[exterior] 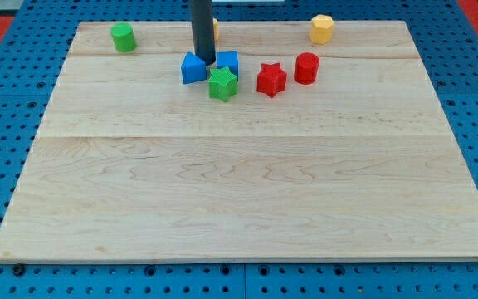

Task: Place the blue triangle diagonally bottom right to the green star

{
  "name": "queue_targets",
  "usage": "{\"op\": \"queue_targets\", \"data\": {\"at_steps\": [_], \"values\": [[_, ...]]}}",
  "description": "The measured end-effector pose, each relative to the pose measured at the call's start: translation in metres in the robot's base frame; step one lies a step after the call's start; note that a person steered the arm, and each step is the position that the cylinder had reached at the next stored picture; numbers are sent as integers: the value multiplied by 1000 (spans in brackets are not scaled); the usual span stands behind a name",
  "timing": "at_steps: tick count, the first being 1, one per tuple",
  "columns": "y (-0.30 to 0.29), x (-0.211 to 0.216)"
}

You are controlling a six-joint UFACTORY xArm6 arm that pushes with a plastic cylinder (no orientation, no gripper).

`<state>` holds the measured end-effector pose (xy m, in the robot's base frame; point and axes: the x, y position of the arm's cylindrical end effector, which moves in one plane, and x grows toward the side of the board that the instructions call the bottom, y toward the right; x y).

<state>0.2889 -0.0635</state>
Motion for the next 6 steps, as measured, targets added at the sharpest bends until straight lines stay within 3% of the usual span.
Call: {"op": "queue_targets", "data": {"at_steps": [3, 4, 6], "values": [[-21, 8], [-29, -20], [-31, 87]]}}
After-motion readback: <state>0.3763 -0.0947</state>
